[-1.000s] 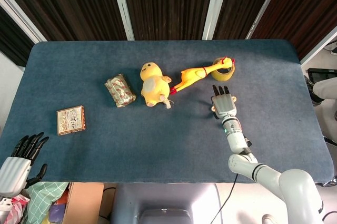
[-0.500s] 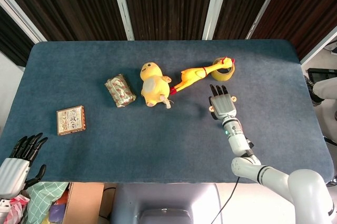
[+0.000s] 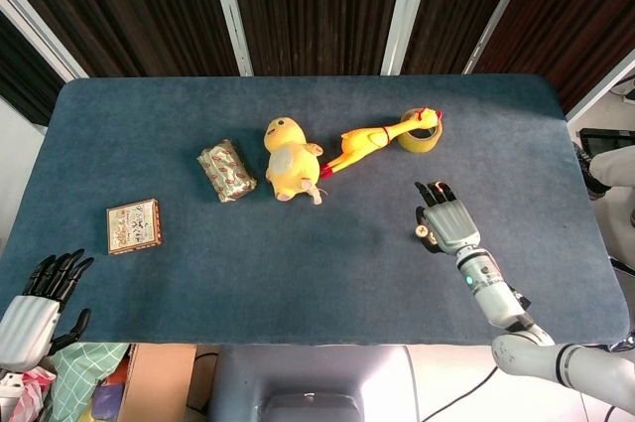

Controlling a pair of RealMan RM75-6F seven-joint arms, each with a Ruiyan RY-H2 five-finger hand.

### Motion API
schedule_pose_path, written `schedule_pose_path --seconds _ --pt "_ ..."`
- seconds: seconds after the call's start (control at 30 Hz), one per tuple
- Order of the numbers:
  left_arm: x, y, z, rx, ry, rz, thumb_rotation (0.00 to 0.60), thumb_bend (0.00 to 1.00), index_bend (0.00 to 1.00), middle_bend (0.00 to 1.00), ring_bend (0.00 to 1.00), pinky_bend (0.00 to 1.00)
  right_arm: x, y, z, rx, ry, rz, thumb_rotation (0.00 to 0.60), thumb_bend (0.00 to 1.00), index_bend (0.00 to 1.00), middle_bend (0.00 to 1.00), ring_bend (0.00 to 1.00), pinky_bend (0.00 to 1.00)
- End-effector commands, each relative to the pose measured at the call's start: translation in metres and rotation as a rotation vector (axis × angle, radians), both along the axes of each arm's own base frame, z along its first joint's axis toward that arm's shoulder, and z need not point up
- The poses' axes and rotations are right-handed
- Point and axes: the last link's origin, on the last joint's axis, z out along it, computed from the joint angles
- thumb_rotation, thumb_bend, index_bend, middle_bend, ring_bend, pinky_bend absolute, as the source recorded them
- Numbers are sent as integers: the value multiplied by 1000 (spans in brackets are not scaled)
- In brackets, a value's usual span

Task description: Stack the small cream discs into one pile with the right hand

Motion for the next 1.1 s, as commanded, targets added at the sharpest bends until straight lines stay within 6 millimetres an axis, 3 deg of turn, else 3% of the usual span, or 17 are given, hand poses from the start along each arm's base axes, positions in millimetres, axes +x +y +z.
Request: schedule_pose_path --seconds 0.03,0.43,1.1 --pt "0 0 0 -2 1 -1 600 465 0 0 0 55 -10 9 5 3 21 -1 600 520 642 121 0 0" --pt "1 -6 1 0 0 -2 600 465 0 0 0 55 -25 7 5 -18 74 -14 600 520 635 121 0 0" --pt "1 -3 0 -2 0 -1 600 465 0 0 0 55 -28 2 -2 -29 106 -12 600 520 581 121 0 0"
